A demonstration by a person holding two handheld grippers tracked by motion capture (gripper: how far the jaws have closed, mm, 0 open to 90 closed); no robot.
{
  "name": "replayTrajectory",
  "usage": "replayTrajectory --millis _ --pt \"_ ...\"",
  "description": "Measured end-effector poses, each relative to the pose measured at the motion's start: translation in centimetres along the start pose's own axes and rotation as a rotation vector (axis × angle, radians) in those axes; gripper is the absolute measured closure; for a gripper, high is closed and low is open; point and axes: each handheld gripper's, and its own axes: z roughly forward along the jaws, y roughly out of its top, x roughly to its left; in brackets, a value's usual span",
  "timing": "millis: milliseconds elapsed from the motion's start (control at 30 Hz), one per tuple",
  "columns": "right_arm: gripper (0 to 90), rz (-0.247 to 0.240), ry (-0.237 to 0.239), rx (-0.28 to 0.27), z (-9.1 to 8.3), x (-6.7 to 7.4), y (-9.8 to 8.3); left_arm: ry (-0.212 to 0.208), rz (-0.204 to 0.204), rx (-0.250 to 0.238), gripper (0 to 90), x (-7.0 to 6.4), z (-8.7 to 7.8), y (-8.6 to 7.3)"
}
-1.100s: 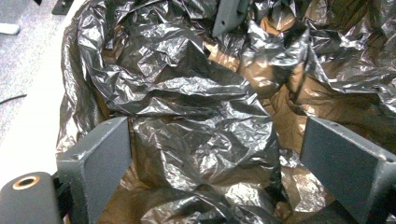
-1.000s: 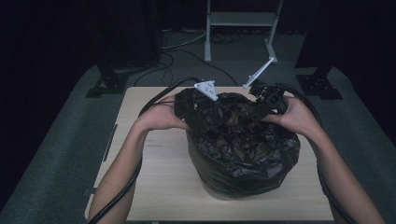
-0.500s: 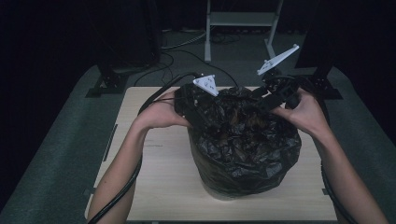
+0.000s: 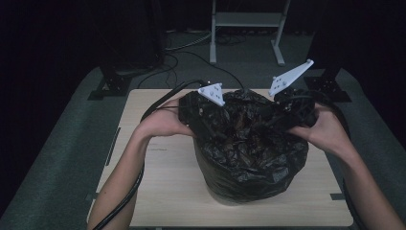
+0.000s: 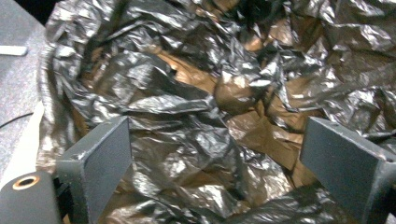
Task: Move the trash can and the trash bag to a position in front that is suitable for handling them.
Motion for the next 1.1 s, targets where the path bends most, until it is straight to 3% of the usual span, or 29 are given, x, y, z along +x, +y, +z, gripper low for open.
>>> replayTrajectory --millis 233,533,1100 --pt "56.9 -0.025 0.029 0.076 1.0 0.6 -0.9 -0.017 0.014 0.031 8.3 -0.5 0.4 0.0" --pt "68.1 -0.05 0.081 0.208 2.6 1.4 -1.4 -0.025 0.012 0.03 8.3 -0.8 0.4 -0.2" --pt "71.5 -0.076 0.132 0.276 3.3 2.8 -1.9 -0.031 0.01 0.03 8.3 -1.4 0.5 -0.1"
